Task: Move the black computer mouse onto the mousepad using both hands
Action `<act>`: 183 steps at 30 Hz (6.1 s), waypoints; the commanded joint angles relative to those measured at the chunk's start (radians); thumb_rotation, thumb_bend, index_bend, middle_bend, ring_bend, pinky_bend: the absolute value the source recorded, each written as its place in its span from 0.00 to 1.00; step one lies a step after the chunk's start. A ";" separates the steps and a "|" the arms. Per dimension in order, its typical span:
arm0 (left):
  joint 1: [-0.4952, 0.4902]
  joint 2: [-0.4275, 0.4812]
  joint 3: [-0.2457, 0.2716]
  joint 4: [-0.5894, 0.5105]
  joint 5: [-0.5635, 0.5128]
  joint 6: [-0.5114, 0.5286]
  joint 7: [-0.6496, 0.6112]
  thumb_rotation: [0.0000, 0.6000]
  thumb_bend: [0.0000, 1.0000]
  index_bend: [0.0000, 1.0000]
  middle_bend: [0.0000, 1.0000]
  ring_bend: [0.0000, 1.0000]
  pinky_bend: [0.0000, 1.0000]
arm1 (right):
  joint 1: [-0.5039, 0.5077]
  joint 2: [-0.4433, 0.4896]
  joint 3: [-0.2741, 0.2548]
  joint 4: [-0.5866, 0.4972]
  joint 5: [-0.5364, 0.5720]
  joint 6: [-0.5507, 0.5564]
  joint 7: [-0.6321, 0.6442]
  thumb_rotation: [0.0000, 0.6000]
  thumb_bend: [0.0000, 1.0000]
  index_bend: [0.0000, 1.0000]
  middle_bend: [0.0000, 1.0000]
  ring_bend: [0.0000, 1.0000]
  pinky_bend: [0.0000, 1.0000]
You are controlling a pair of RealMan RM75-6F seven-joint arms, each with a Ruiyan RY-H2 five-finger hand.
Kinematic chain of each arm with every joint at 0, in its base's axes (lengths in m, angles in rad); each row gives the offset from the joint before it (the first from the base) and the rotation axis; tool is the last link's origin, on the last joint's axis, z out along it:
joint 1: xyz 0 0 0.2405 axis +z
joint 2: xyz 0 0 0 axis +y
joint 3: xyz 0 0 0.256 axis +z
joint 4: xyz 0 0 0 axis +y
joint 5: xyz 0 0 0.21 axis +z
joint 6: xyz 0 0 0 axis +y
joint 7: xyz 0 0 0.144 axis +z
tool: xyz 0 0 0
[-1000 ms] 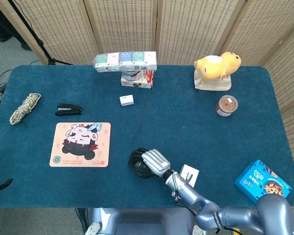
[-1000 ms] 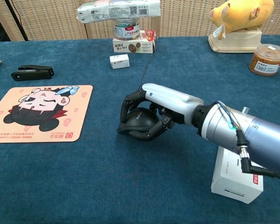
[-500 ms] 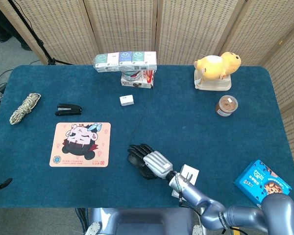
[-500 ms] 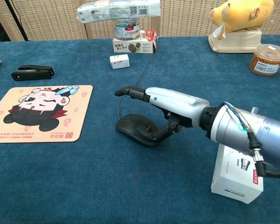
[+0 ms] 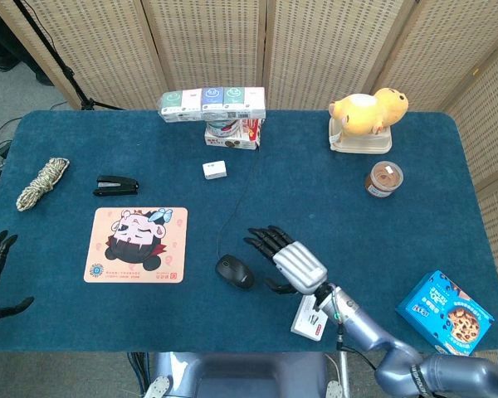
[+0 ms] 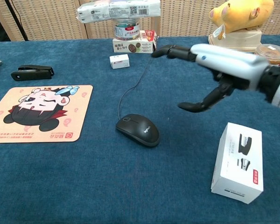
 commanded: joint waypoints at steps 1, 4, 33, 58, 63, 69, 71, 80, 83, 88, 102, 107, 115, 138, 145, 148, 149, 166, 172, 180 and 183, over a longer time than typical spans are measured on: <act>-0.065 -0.009 0.009 0.056 0.092 -0.045 -0.007 1.00 0.00 0.00 0.00 0.00 0.00 | -0.068 0.124 -0.008 -0.072 -0.004 0.083 -0.094 1.00 0.00 0.00 0.00 0.00 0.00; -0.127 -0.014 0.017 0.090 0.181 -0.079 -0.023 1.00 0.00 0.00 0.00 0.00 0.00 | -0.135 0.216 -0.036 -0.103 -0.006 0.149 -0.125 1.00 0.00 0.00 0.00 0.00 0.00; -0.685 -0.404 -0.088 0.122 0.199 -0.632 0.157 1.00 0.00 0.03 0.00 0.00 0.10 | -0.499 0.389 -0.073 0.037 0.074 0.422 0.085 1.00 0.00 0.00 0.00 0.00 0.00; -0.838 -0.589 -0.108 0.240 -0.070 -0.792 0.309 1.00 0.23 0.09 0.04 0.07 0.21 | -0.529 0.395 -0.019 0.042 0.066 0.397 0.116 1.00 0.00 0.00 0.00 0.00 0.00; -0.863 -0.610 -0.103 0.245 -0.123 -0.810 0.355 1.00 0.23 0.09 0.04 0.08 0.21 | -0.535 0.400 -0.014 0.038 0.058 0.396 0.125 1.00 0.00 0.00 0.00 0.00 0.00; -0.881 -0.643 -0.097 0.263 -0.173 -0.808 0.398 1.00 0.23 0.12 0.08 0.11 0.22 | -0.542 0.406 -0.008 0.035 0.048 0.401 0.135 1.00 0.00 0.00 0.00 0.00 0.00; -0.886 -0.655 -0.095 0.268 -0.177 -0.797 0.407 1.00 0.23 0.17 0.12 0.14 0.26 | -0.544 0.409 -0.005 0.034 0.047 0.401 0.142 1.00 0.00 0.00 0.00 0.00 0.00; -0.904 -0.670 -0.084 0.283 -0.188 -0.782 0.413 1.00 0.30 0.44 0.39 0.35 0.41 | -0.551 0.415 0.003 0.032 0.040 0.404 0.153 1.00 0.00 0.00 0.00 0.00 0.00; -0.906 -0.659 -0.073 0.283 -0.172 -0.770 0.409 1.00 0.31 0.46 0.40 0.36 0.42 | -0.553 0.415 0.004 0.030 0.036 0.404 0.153 1.00 0.00 0.00 0.00 0.00 0.00; -0.898 -0.603 -0.030 0.278 -0.059 -0.721 0.336 1.00 0.31 0.47 0.41 0.37 0.42 | -0.556 0.414 0.004 0.024 0.030 0.403 0.143 1.00 0.00 0.00 0.00 0.00 0.00; -0.831 -0.434 0.260 0.635 0.457 -0.254 -0.158 1.00 0.30 0.50 0.44 0.39 0.45 | -0.558 0.397 0.012 0.016 0.053 0.381 0.073 1.00 0.00 0.00 0.00 0.00 0.00; -0.784 -0.483 0.340 0.896 0.550 -0.083 -0.305 1.00 0.30 0.52 0.45 0.40 0.46 | -0.555 0.384 0.021 0.020 0.078 0.371 0.037 1.00 0.00 0.00 0.00 0.00 0.00; -0.700 -0.578 0.398 1.317 0.588 0.112 -0.501 1.00 0.29 0.53 0.46 0.41 0.47 | -0.550 0.373 0.027 0.018 0.092 0.357 -0.008 1.00 0.00 0.00 0.00 0.00 0.00; -0.625 -0.664 0.407 1.556 0.514 0.068 -0.558 1.00 0.28 0.53 0.47 0.41 0.48 | -0.540 0.370 0.031 0.008 0.116 0.309 0.002 1.00 0.00 0.00 0.00 0.00 0.00; -0.651 -0.689 0.414 1.569 0.507 0.020 -0.549 1.00 0.28 0.53 0.47 0.40 0.48 | -0.539 0.368 0.030 0.006 0.121 0.302 -0.001 1.00 0.00 0.00 0.00 0.00 0.00; -0.656 -0.697 0.421 1.569 0.508 0.004 -0.544 1.00 0.28 0.52 0.46 0.40 0.48 | -0.539 0.369 0.031 0.007 0.123 0.300 0.001 1.00 0.00 0.00 0.00 0.00 0.00; -0.658 -0.701 0.423 1.571 0.508 -0.002 -0.541 1.00 0.27 0.52 0.46 0.39 0.48 | -0.539 0.369 0.031 0.008 0.124 0.299 0.002 1.00 0.00 0.00 0.00 0.00 0.00; -0.672 -0.708 0.441 1.577 0.500 -0.037 -0.510 1.00 0.23 0.23 0.20 0.20 0.42 | -0.538 0.367 0.030 0.003 0.122 0.292 0.001 1.00 0.00 0.00 0.00 0.00 0.00; -0.671 -0.696 0.446 1.575 0.498 -0.027 -0.512 1.00 0.21 0.13 0.14 0.17 0.41 | -0.538 0.367 0.029 0.002 0.120 0.293 -0.003 1.00 0.00 0.00 0.00 0.00 0.00; -0.670 -0.683 0.456 1.571 0.499 -0.019 -0.518 1.00 0.20 0.03 0.05 0.09 0.36 | -0.542 0.371 0.029 -0.004 0.112 0.302 0.002 1.00 0.00 0.00 0.00 0.00 0.00; -0.670 -0.683 0.458 1.570 0.499 -0.022 -0.514 1.00 0.19 0.01 0.02 0.08 0.34 | -0.543 0.372 0.029 -0.005 0.111 0.304 0.003 1.00 0.00 0.00 0.00 0.00 0.00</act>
